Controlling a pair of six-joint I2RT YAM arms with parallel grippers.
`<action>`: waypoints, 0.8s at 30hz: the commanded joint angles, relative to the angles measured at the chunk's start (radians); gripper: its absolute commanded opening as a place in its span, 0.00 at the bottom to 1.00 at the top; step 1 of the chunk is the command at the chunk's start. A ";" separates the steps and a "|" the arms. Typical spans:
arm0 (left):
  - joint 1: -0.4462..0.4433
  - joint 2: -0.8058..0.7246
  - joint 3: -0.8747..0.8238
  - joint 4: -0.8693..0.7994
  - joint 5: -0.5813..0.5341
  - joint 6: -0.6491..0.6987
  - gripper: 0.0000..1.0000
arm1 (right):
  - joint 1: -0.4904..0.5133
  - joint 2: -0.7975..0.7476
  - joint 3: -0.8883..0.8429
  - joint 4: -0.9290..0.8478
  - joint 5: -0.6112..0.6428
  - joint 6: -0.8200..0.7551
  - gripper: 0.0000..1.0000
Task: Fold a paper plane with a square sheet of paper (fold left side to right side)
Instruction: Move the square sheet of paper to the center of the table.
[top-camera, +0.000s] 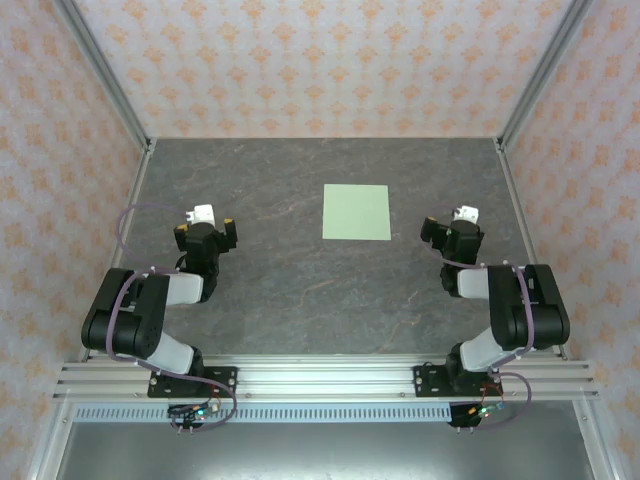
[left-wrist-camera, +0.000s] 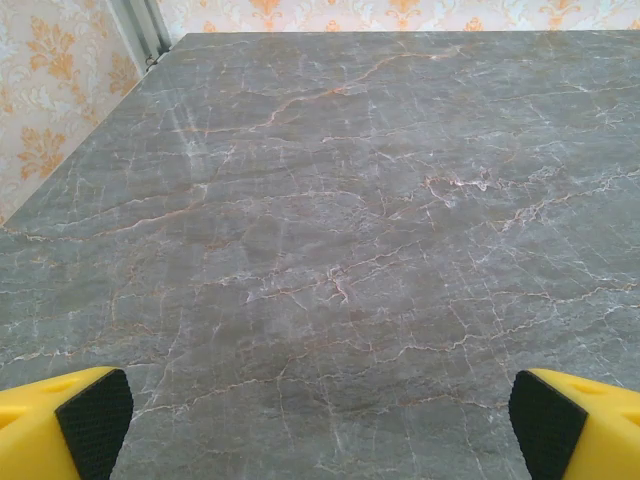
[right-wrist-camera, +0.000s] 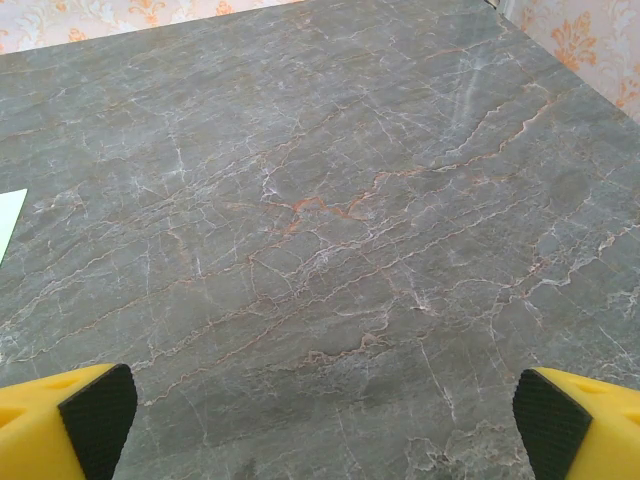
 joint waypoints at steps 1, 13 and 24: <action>0.004 -0.005 0.022 0.004 0.003 -0.002 1.00 | 0.002 -0.012 0.009 0.024 0.016 0.014 1.00; 0.003 -0.004 0.022 0.004 0.004 -0.002 1.00 | 0.002 -0.010 0.011 0.021 0.015 0.015 1.00; 0.004 -0.035 0.021 -0.016 -0.034 -0.019 1.00 | 0.003 -0.021 0.005 0.026 0.030 0.020 1.00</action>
